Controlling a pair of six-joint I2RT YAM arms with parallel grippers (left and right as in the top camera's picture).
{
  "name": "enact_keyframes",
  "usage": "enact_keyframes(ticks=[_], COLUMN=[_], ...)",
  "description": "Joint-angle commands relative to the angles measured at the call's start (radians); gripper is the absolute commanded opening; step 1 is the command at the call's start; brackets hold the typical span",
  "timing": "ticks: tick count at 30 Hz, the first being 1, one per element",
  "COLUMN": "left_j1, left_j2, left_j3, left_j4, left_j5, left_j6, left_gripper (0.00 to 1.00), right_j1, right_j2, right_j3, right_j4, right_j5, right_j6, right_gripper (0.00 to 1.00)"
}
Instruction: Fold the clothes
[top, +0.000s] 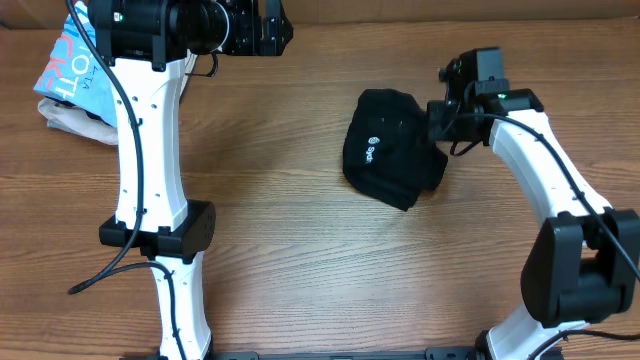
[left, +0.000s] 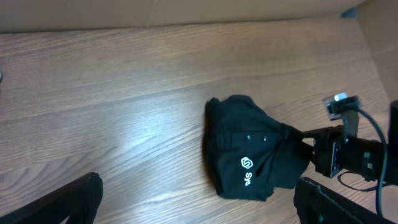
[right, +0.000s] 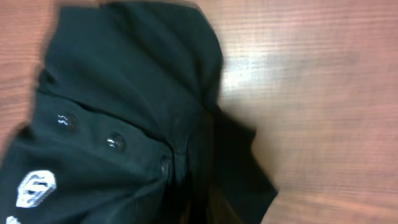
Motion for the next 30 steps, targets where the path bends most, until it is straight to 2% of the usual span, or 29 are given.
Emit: enact_keyframes(ticks=[1, 3, 6, 12, 15, 16, 28, 30], left_j1=[0.002, 0.002, 0.002, -0.046, -0.079, -0.09, -0.308, -0.346], left_j2=[0.003, 0.003, 0.003, 0.003, 0.003, 0.003, 0.003, 0.003], left_j3=[-0.009, -0.009, -0.02, -0.137, -0.225, -0.258, -0.688, -0.74], left_j4=[-0.029, -0.047, -0.054, -0.051, -0.037, -0.027, 0.237, 0.29], left_j5=[-0.016, -0.016, -0.015, -0.015, -0.015, -0.015, -0.011, -0.014], left_j6=[0.076, 0.092, 0.095, 0.143, 0.166, 0.165, 0.183, 0.2], left_gripper=[1.0, 1.0, 1.0, 1.0, 1.0, 1.0, 1.0, 0.97], right_j1=[-0.001, -0.003, -0.016, -0.107, -0.146, -0.16, -0.265, -0.266], right_j2=[0.038, 0.036, 0.031, 0.029, 0.029, 0.029, 0.029, 0.029], right_j3=[-0.022, -0.021, 0.005, 0.27, 0.383, 0.412, 0.447, 0.447], right_j4=[-0.06, -0.092, -0.127, -0.344, -0.418, -0.431, -0.454, -0.457], right_j5=[-0.01, -0.037, -0.084, -0.175, -0.187, -0.186, -0.185, -0.185], right_j6=[-0.016, -0.015, -0.015, -0.015, -0.01, -0.007, 0.027, 0.027], right_gripper=[0.11, 0.29, 0.38, 0.5, 0.91, 0.97, 0.96, 0.95])
